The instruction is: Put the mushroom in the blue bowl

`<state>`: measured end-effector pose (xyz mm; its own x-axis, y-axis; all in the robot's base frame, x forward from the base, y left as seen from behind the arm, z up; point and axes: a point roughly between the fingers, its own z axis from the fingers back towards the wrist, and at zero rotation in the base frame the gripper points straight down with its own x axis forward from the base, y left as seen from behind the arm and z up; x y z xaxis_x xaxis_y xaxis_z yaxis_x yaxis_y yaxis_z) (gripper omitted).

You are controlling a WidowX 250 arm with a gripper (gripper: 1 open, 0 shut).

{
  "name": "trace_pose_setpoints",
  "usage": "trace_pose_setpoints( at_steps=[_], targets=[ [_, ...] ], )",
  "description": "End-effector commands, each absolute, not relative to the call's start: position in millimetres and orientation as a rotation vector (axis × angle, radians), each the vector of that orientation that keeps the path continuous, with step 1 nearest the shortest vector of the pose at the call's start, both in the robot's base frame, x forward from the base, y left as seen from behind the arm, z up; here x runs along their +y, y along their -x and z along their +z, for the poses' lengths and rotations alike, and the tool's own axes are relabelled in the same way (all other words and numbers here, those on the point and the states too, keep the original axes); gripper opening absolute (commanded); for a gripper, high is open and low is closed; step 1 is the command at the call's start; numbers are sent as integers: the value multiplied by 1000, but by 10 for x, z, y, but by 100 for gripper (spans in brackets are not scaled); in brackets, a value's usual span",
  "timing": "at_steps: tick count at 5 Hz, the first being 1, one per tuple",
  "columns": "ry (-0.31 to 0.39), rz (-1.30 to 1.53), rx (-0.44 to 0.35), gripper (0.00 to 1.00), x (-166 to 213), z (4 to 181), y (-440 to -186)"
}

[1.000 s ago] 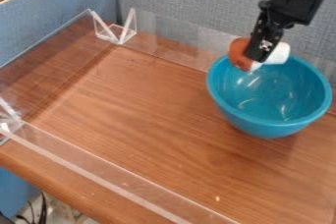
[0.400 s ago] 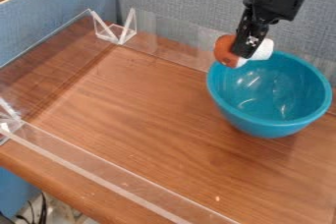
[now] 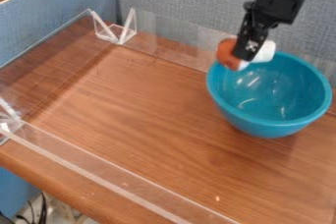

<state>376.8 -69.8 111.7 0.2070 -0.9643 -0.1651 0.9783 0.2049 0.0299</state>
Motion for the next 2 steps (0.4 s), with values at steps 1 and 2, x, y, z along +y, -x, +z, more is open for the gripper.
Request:
trace_pose_setpoints(
  at_steps=[1, 2],
  targets=[
    [-150, -1345, 71, 0, -651, 1107, -3855],
    [-132, -1308, 89, 0, -732, 907, -3961]
  ],
)
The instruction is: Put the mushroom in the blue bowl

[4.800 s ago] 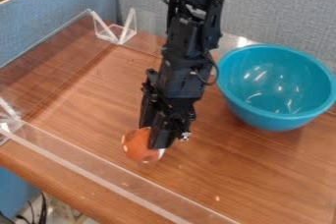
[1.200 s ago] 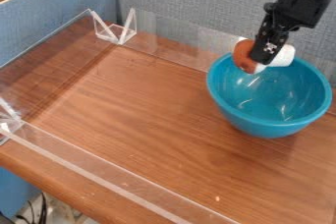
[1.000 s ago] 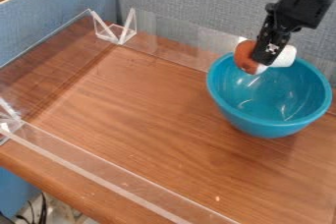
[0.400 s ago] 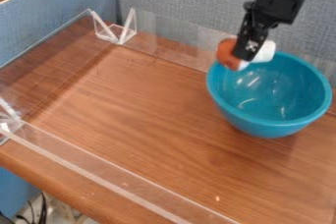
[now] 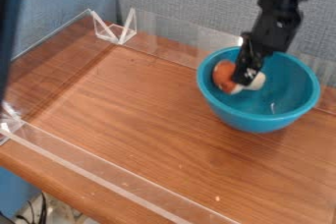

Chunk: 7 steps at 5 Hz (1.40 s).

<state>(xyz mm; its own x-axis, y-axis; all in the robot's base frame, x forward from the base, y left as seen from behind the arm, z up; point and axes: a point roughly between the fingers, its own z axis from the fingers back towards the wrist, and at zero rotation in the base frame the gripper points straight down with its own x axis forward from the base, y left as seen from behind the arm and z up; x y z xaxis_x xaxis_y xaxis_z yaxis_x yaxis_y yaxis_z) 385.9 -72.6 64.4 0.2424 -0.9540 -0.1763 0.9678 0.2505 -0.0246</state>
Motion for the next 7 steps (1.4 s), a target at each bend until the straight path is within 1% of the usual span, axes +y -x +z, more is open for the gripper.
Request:
trace_pose_setpoints(
  at_steps=[1, 3, 6, 7],
  targets=[
    [-118, -1276, 89, 0, -865, 786, -3992],
    [-104, -1380, 54, 0, -823, 687, -3920],
    [-84, -1305, 16, 0, -1032, 620, -3607],
    [-74, -1298, 0, 0, -1121, 754, -3621]
  ],
)
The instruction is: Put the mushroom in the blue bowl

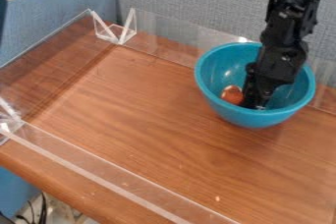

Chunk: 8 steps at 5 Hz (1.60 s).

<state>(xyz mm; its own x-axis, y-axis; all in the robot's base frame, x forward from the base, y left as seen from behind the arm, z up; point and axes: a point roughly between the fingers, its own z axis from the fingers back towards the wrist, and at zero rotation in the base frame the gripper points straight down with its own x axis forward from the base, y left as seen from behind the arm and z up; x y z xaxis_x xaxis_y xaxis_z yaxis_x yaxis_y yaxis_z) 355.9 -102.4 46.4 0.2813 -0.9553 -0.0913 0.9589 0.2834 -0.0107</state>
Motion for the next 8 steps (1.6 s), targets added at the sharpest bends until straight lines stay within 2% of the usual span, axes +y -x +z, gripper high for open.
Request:
trace_pose_setpoints(
  at_steps=[1, 2, 3, 4, 5, 7, 8],
  targets=[
    [-65, -1290, -16, 0, -1200, 886, -3640],
    [-59, -1277, -24, 0, -1213, 922, -3519],
    [-50, -1263, -34, 100, -1252, 958, -3403],
    [-41, -1305, -42, 0, -1323, 872, -3378],
    [-38, -1324, -54, 0, -1349, 812, -3388],
    [-39, -1144, -73, 0, -1471, 884, -3549],
    [-36, -1198, -82, 0, -1491, 951, -3616]
  ],
)
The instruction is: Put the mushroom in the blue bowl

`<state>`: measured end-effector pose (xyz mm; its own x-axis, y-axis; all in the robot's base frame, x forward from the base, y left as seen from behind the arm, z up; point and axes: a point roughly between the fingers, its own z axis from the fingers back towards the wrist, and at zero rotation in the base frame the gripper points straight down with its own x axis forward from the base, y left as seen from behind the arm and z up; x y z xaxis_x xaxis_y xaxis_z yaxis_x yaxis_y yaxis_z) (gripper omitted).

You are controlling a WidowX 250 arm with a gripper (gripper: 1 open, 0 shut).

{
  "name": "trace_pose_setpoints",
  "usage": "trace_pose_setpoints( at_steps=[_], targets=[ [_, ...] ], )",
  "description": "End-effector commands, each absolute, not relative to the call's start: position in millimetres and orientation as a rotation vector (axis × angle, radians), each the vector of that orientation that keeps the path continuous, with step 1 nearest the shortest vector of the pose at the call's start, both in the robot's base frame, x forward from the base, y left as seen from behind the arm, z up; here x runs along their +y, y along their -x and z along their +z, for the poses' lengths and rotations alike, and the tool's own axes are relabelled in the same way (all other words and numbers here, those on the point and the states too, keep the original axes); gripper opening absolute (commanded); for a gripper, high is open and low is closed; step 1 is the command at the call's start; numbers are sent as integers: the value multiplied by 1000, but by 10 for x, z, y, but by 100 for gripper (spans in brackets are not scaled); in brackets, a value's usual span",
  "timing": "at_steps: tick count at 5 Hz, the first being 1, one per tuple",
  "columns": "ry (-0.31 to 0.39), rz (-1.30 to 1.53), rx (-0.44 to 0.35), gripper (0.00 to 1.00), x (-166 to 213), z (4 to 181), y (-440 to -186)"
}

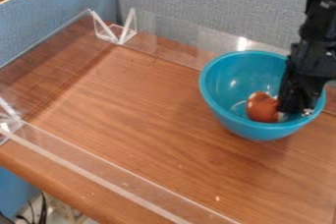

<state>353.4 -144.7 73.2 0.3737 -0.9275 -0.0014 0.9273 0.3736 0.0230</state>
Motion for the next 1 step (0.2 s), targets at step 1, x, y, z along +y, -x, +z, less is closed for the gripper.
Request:
trace_pose_setpoints(
  at_steps=[1],
  targets=[
    [-30, -1264, -88, 0, -1535, 977, -3715]
  ],
)
